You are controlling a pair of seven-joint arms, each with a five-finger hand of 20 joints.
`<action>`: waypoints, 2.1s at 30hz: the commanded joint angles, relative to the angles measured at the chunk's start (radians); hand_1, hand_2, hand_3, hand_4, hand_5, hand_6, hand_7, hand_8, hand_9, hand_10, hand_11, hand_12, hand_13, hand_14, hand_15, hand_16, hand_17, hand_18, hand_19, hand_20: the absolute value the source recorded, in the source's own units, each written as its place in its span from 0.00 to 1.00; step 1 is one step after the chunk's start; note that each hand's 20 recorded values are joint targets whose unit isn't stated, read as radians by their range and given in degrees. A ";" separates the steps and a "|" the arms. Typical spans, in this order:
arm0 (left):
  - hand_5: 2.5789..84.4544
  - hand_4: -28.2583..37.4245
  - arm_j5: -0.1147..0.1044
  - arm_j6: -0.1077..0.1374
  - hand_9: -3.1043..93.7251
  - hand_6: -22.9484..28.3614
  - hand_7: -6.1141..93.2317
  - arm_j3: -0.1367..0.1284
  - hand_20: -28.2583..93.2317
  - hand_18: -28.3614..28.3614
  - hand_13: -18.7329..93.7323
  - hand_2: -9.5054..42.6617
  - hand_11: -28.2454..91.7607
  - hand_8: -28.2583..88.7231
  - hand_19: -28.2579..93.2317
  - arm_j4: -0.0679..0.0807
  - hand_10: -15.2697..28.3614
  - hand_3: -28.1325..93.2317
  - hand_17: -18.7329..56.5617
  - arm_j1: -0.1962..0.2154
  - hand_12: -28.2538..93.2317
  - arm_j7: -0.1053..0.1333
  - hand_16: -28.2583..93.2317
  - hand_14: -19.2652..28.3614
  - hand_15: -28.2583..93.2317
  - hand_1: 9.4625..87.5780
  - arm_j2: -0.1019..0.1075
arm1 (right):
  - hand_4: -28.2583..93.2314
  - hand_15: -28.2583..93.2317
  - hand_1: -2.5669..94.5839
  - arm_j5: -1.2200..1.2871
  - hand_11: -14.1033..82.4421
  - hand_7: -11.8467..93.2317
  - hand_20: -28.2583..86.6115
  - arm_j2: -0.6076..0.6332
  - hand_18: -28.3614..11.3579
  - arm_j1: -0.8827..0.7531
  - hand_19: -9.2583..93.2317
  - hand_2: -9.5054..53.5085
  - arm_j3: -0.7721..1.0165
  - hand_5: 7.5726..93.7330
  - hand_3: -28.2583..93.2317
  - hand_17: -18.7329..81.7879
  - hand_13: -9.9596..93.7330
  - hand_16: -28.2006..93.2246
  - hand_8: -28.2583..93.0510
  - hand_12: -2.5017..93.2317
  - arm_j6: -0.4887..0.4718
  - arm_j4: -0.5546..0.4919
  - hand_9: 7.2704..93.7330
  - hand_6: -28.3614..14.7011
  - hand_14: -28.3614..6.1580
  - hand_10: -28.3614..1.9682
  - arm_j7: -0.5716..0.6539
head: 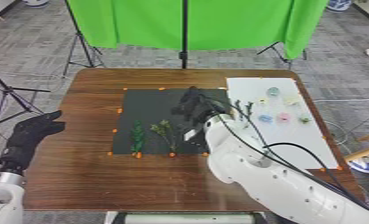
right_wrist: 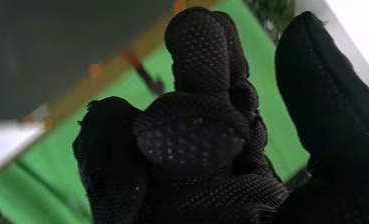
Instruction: Arrange flowers
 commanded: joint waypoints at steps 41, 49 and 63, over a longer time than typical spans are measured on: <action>0.56 0.03 0.010 -0.018 0.55 0.60 0.14 -0.002 0.35 0.71 0.53 0.41 0.39 0.19 0.32 -0.002 0.72 0.76 0.40 0.008 0.32 -0.019 0.20 0.81 0.37 0.23 -0.016 | 0.15 0.72 0.39 -0.172 0.52 0.28 0.60 0.124 0.47 0.095 1.00 0.00 0.082 0.80 0.71 0.89 1.00 0.44 0.18 0.31 -0.508 0.222 0.96 0.50 0.74 0.48 0.248; 0.56 0.03 0.012 -0.025 0.55 0.60 0.14 -0.002 0.35 0.71 0.53 0.41 0.39 0.19 0.32 -0.004 0.72 0.76 0.40 0.008 0.32 -0.025 0.20 0.81 0.37 0.23 -0.014 | 0.15 0.72 0.39 -0.185 0.52 0.28 0.60 0.131 0.47 0.075 1.00 0.00 0.086 0.80 0.71 0.89 1.00 0.44 0.18 0.31 -0.502 0.218 0.96 0.49 0.74 0.48 0.248; 0.56 0.03 0.016 -0.042 0.55 0.61 0.14 0.004 0.35 0.71 0.53 0.41 0.39 0.19 0.32 0.002 0.71 0.76 0.40 -0.004 0.32 -0.034 0.20 0.81 0.37 0.23 -0.013 | 0.17 0.76 0.54 -0.233 0.57 0.40 0.63 0.114 0.47 -0.006 1.00 0.00 0.036 0.82 0.66 0.90 1.00 0.42 0.39 0.31 -0.392 0.220 0.97 0.54 0.78 0.54 0.186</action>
